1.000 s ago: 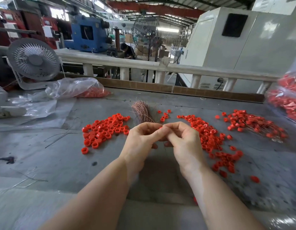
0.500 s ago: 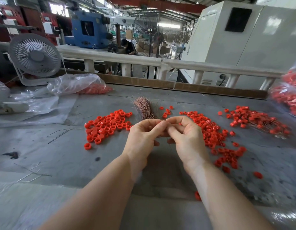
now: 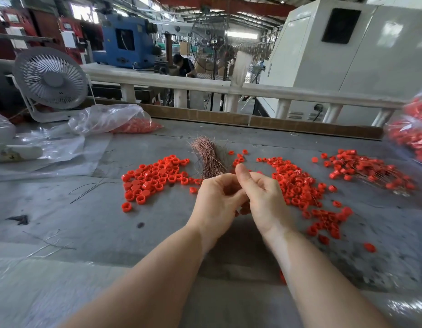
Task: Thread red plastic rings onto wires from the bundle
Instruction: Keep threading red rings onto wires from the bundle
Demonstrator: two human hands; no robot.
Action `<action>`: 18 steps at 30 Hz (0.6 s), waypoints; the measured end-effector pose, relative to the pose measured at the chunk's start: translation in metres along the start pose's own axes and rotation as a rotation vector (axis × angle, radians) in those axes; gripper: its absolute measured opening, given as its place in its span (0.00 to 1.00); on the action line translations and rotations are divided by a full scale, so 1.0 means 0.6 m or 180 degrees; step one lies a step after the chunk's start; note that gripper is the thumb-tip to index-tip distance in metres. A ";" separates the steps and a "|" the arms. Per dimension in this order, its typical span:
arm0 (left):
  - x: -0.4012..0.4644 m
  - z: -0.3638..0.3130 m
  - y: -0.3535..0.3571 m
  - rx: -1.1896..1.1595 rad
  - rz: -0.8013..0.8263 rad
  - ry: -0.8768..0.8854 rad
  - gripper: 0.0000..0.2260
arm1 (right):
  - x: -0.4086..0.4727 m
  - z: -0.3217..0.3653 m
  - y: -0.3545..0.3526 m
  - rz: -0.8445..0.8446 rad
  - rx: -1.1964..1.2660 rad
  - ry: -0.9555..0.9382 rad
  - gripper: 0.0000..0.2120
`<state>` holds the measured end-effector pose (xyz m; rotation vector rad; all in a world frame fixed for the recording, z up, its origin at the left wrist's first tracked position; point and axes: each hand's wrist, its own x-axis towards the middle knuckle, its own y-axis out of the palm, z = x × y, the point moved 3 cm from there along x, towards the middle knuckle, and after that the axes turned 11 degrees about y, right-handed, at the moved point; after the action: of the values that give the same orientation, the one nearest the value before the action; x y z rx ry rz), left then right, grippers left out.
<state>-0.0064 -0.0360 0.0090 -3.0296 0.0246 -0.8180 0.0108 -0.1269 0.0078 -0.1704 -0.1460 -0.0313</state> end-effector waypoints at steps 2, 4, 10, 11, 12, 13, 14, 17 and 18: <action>-0.001 0.000 0.002 0.0083 0.0003 0.0043 0.09 | -0.001 0.002 -0.003 -0.0162 -0.0215 -0.0068 0.31; -0.001 0.000 0.003 0.0086 -0.0006 0.0045 0.10 | -0.002 0.005 -0.005 -0.0273 -0.0344 -0.0163 0.33; -0.002 0.003 0.004 0.0028 -0.0064 -0.0050 0.08 | -0.005 0.014 -0.013 -0.0536 -0.0672 -0.0455 0.28; -0.002 0.003 0.005 0.0027 -0.0064 -0.0058 0.08 | -0.006 0.016 -0.014 -0.0555 -0.0695 -0.0462 0.28; -0.002 0.004 0.005 0.0020 -0.0064 -0.0067 0.08 | -0.007 0.017 -0.014 -0.0573 -0.0726 -0.0460 0.27; -0.001 0.004 0.005 0.0006 -0.0066 -0.0082 0.09 | -0.007 0.018 -0.014 -0.0586 -0.0764 -0.0457 0.27; -0.001 0.004 0.005 -0.0008 -0.0066 -0.0097 0.09 | -0.007 0.019 -0.014 -0.0593 -0.0793 -0.0465 0.27; -0.001 0.004 0.005 -0.0046 -0.0059 -0.0118 0.10 | -0.007 0.018 -0.013 -0.0595 -0.0814 -0.0499 0.27; -0.002 0.004 0.006 -0.0072 -0.0058 -0.0126 0.10 | -0.006 0.017 -0.015 -0.0610 -0.0814 -0.0513 0.26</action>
<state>-0.0062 -0.0394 0.0065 -3.0709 0.0061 -0.7640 0.0052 -0.1336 0.0188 -0.4143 -0.3190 -0.2281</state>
